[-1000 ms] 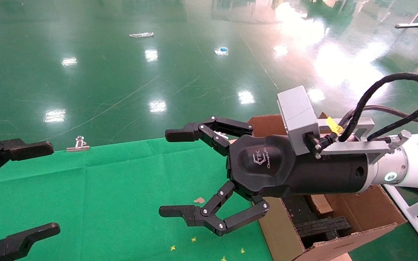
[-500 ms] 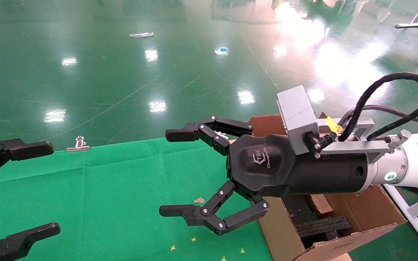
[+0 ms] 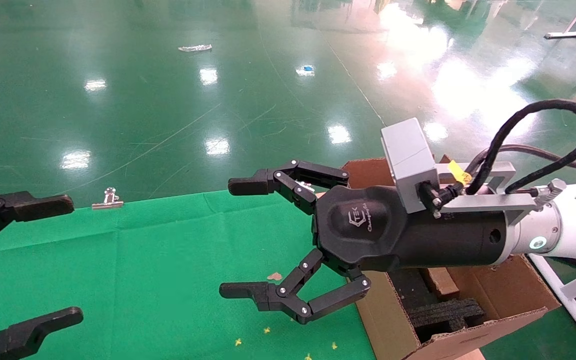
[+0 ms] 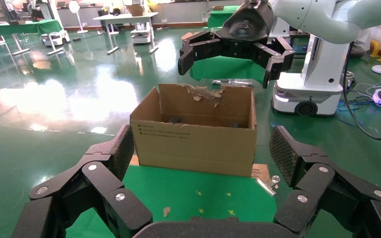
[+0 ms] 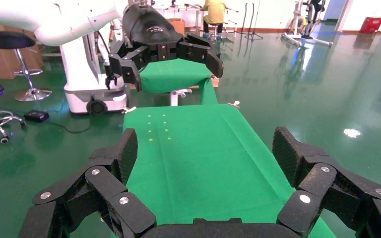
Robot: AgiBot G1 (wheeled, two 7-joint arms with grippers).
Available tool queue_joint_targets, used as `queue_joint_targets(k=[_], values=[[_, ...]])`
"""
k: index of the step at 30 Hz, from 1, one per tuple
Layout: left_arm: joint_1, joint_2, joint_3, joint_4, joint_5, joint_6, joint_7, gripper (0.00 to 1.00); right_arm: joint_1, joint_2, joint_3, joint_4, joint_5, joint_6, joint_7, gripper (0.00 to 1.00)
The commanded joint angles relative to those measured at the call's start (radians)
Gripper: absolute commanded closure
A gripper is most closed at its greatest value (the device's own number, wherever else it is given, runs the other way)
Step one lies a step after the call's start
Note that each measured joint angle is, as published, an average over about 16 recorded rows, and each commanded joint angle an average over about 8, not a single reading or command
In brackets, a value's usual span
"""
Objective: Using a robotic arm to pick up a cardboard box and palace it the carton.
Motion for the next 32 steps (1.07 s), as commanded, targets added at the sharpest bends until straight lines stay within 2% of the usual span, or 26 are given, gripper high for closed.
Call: queue_joint_targets(k=[1, 32], values=[[0.0, 0.0, 0.0, 0.0, 0.0, 0.0, 0.0, 0.0, 0.0, 0.0, 0.0, 0.0, 0.0, 0.0, 0.0, 0.0], [0.0, 0.0, 0.0, 0.0, 0.0, 0.0, 0.0, 0.0, 0.001, 0.0, 0.0, 0.0, 0.0, 0.0, 0.0, 0.0]])
